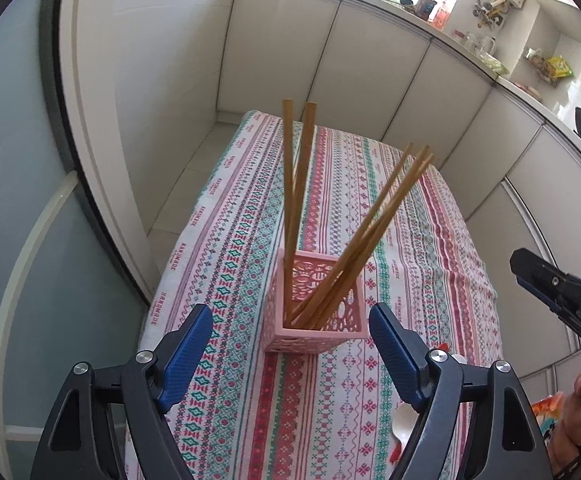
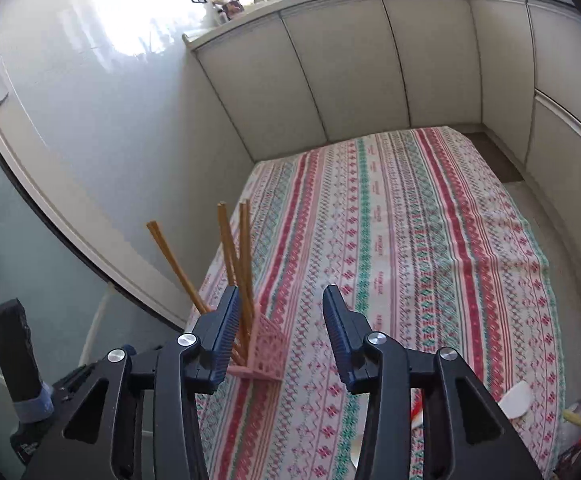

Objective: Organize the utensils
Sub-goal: 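Move both grippers over the red spoon and white rice paddles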

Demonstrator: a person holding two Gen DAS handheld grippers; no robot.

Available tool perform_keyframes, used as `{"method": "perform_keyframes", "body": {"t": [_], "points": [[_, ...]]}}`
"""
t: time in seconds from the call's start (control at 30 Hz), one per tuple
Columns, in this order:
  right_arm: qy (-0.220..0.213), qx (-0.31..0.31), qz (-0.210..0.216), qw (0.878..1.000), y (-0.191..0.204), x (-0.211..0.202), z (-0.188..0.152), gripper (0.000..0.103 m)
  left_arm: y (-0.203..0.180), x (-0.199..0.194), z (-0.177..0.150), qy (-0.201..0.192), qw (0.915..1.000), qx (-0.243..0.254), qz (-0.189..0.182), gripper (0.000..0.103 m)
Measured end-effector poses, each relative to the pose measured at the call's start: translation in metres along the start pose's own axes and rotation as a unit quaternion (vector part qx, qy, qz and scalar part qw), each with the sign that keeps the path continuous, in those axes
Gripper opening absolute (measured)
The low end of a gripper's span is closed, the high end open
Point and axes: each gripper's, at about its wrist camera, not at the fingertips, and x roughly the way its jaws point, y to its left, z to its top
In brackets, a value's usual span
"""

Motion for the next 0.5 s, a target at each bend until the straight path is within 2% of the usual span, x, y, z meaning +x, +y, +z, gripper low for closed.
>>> {"method": "perform_keyframes", "body": {"t": [0.1,0.13,0.27,0.5], "points": [[0.021,0.003,-0.025,0.999,-0.023,-0.012,-0.015,0.054,-0.019,0.002,-0.006,0.011,0.9996,0.024,0.003,0.085],[0.028,0.008,-0.031,0.999,-0.032,-0.017,-0.019,0.06,-0.026,0.002,-0.008,0.014,0.9994,0.033,0.001,0.085],[0.054,0.03,-0.052,0.997,-0.069,-0.031,-0.036,0.073,-0.05,0.007,-0.018,0.028,0.9982,0.052,0.0,0.086],[0.118,0.082,-0.088,0.986,-0.142,-0.029,-0.062,0.073,-0.096,0.025,-0.038,0.062,0.9926,0.103,-0.018,0.086]]}}
